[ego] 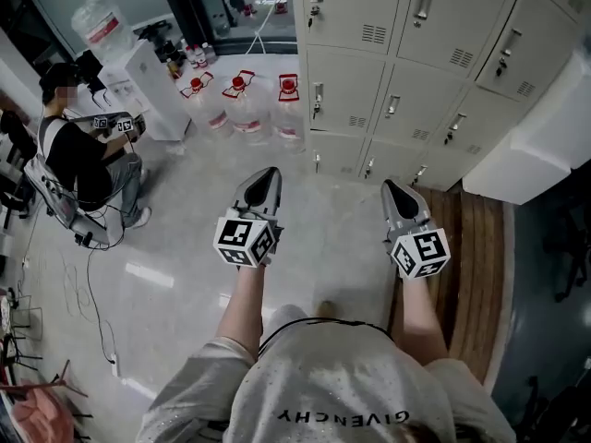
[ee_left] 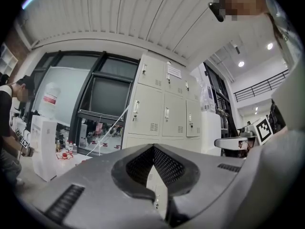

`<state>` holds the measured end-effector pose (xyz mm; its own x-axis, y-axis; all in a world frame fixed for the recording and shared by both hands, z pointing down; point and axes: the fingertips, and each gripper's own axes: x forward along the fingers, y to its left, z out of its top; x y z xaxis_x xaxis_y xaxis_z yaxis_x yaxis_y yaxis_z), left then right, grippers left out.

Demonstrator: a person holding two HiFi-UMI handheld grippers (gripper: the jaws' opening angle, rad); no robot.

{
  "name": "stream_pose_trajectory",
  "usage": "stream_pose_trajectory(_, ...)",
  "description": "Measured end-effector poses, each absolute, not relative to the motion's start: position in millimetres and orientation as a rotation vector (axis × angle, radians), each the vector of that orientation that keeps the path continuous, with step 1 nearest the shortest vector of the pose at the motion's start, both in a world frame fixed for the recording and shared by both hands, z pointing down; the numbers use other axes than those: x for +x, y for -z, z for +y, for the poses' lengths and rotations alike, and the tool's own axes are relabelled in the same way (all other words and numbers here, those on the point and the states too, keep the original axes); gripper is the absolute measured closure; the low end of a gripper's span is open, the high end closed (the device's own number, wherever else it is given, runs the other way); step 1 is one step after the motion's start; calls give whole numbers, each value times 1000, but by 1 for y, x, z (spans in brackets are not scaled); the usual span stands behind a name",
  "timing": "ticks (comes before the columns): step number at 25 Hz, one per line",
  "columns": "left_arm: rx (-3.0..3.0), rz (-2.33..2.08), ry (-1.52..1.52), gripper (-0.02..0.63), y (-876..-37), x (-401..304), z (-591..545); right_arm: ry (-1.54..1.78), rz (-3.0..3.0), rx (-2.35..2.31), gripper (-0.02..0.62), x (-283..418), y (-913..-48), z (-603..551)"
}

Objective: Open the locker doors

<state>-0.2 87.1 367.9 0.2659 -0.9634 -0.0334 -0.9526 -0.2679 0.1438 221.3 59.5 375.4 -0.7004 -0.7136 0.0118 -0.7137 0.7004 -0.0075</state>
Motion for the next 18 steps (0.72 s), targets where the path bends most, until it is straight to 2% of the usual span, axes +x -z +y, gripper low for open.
stream_pose_trajectory(8, 2408, -1853, 186, 607, -361, -19, 36, -44, -2925, 1185, 598, 197, -367, 9)
stream_pose_trajectory(18, 2499, -1732, 176, 607, -348, -68, -78, -72, -2931, 1252, 597, 127, -351, -92)
